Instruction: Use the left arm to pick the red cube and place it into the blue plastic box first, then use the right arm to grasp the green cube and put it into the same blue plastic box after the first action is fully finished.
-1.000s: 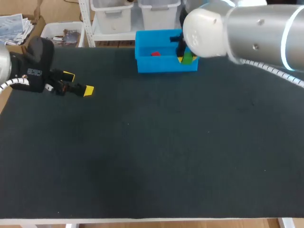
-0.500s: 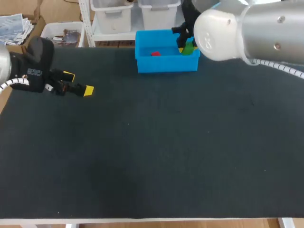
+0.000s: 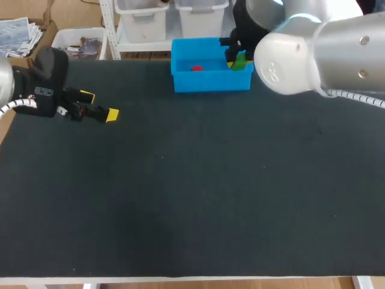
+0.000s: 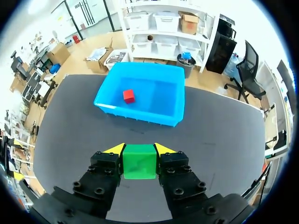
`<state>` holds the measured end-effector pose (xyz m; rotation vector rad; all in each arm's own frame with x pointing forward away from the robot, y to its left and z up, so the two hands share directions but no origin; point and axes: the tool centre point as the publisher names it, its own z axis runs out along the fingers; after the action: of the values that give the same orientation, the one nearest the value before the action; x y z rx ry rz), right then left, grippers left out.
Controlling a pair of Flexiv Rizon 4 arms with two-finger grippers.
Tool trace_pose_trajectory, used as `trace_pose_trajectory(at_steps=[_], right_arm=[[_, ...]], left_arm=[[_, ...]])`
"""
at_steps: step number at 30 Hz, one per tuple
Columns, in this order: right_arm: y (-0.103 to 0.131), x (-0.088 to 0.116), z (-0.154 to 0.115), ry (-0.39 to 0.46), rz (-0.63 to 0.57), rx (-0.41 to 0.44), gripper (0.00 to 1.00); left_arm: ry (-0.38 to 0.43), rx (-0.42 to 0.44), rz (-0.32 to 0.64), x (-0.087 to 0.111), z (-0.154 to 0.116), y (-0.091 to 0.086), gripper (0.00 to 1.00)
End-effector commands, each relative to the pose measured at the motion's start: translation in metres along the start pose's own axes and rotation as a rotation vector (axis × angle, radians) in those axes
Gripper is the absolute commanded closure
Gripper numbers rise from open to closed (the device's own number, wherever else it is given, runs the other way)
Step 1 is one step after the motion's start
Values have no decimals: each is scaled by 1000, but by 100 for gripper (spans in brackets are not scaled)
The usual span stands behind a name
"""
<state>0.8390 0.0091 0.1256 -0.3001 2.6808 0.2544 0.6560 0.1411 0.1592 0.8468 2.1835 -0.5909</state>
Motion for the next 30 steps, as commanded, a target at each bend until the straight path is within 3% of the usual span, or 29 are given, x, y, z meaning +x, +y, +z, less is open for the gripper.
trace_pose_trajectory(at_steps=[1,17,30], right_arm=[[-10,-14,9,-21,-6,15,100],[-26,-85,57,-12,-46,-47,100],[-26,-115,85,13,-69,-72,100]], left_arm=[[-15,7,3,3,0,1,0],[-15,7,3,3,0,1,0],[-15,7,3,3,0,1,0]])
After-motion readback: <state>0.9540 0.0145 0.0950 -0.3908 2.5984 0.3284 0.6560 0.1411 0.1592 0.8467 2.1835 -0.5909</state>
